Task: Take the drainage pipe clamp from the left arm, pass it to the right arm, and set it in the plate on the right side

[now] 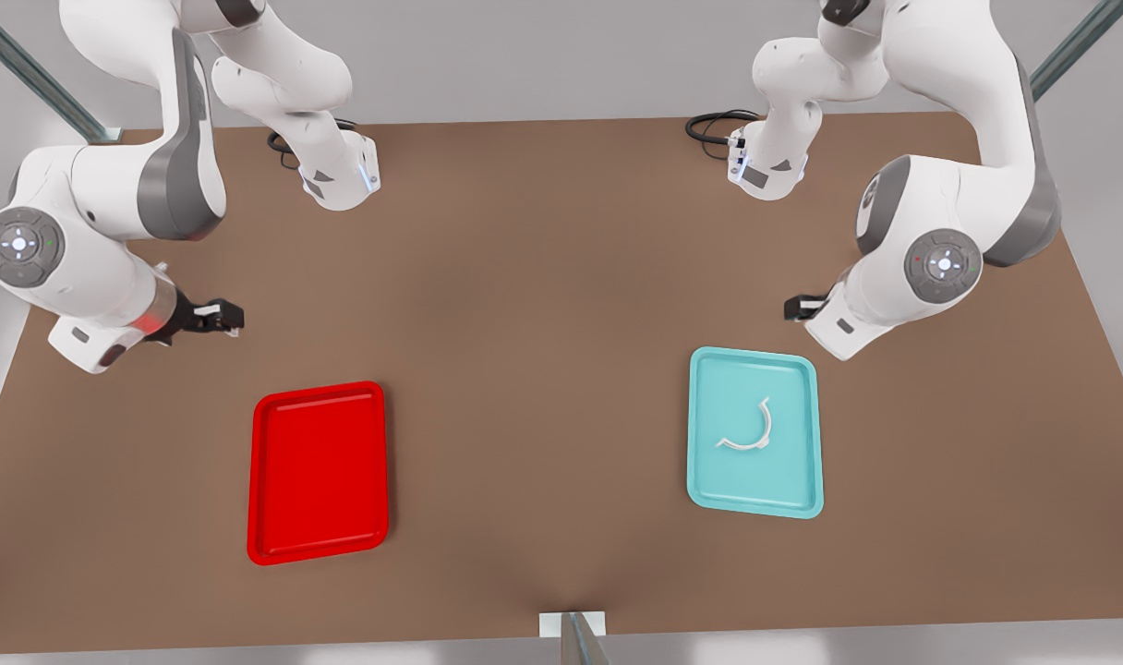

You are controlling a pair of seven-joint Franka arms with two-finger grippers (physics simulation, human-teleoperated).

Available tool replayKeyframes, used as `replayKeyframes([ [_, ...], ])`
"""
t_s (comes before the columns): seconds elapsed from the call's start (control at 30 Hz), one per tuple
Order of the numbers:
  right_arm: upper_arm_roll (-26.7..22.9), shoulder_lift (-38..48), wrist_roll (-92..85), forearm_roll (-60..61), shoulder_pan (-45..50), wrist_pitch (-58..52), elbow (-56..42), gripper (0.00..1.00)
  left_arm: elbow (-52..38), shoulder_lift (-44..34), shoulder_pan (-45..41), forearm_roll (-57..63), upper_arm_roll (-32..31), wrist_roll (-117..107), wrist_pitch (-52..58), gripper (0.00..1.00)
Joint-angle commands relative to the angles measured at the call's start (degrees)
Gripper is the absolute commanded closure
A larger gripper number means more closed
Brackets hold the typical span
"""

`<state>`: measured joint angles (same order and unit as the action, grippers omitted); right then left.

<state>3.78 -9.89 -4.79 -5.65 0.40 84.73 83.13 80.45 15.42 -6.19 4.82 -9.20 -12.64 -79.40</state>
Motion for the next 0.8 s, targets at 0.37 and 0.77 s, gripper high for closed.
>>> replayKeyframes([
  [0.37,0.2,-0.5,-0.9,0.9,0.7,3.1,0.2,0.00,5.7,24.7,4.3,-3.2,1.0,-4.4,-43.4,0.00],
  [0.77,0.3,-0.6,-0.6,0.9,0.7,2.4,1.2,0.00,14.1,26.0,5.3,-3.2,1.0,-4.3,-50.4,0.10],
])
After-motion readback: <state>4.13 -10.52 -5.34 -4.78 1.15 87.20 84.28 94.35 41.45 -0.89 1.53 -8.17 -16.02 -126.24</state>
